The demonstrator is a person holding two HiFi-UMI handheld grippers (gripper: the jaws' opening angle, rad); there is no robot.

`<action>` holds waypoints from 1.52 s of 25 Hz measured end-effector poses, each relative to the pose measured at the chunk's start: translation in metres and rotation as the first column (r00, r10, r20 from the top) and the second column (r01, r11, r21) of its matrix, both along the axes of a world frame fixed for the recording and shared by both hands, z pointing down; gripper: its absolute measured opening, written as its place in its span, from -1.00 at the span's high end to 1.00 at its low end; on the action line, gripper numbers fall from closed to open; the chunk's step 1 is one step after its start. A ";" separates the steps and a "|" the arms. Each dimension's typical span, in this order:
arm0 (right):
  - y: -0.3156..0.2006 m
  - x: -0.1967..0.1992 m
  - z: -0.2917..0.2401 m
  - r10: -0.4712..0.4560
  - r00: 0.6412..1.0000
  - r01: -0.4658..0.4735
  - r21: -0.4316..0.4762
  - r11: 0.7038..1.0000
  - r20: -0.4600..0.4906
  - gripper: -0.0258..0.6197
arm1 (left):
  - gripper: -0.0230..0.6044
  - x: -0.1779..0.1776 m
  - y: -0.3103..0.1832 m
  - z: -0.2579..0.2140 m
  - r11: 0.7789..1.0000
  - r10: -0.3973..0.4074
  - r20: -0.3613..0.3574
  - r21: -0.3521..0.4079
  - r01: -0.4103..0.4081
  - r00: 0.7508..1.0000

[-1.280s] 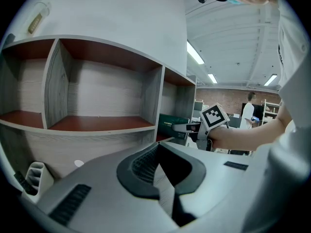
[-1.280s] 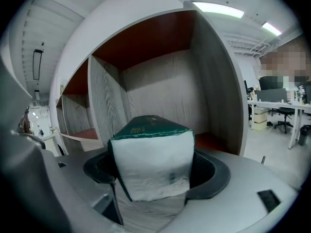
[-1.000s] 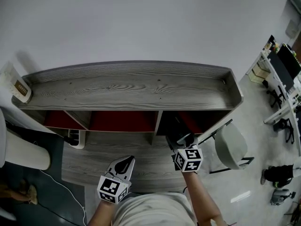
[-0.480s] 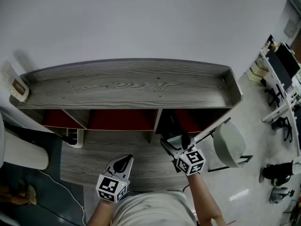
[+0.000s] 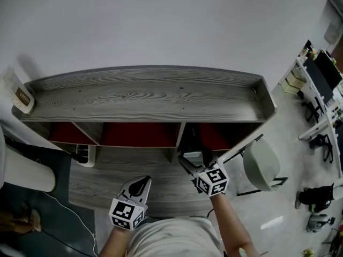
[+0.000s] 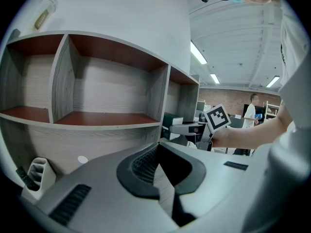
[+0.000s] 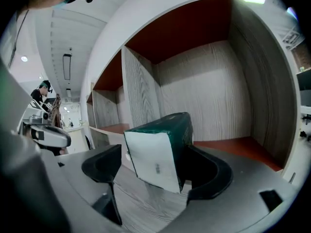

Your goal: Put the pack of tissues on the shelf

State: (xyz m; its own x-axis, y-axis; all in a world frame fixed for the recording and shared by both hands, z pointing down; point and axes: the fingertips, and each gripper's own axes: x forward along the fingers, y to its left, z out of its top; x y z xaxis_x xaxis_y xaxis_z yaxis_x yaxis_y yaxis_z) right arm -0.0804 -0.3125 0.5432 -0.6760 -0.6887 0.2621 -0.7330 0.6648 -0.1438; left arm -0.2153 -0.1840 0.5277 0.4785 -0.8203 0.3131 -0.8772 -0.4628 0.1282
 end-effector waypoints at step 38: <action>0.167 0.247 -0.074 0.360 0.927 -0.366 0.040 0.930 0.109 0.84 | 0.88 0.206 0.031 -0.030 0.951 0.307 -0.059 0.056 -0.304 0.950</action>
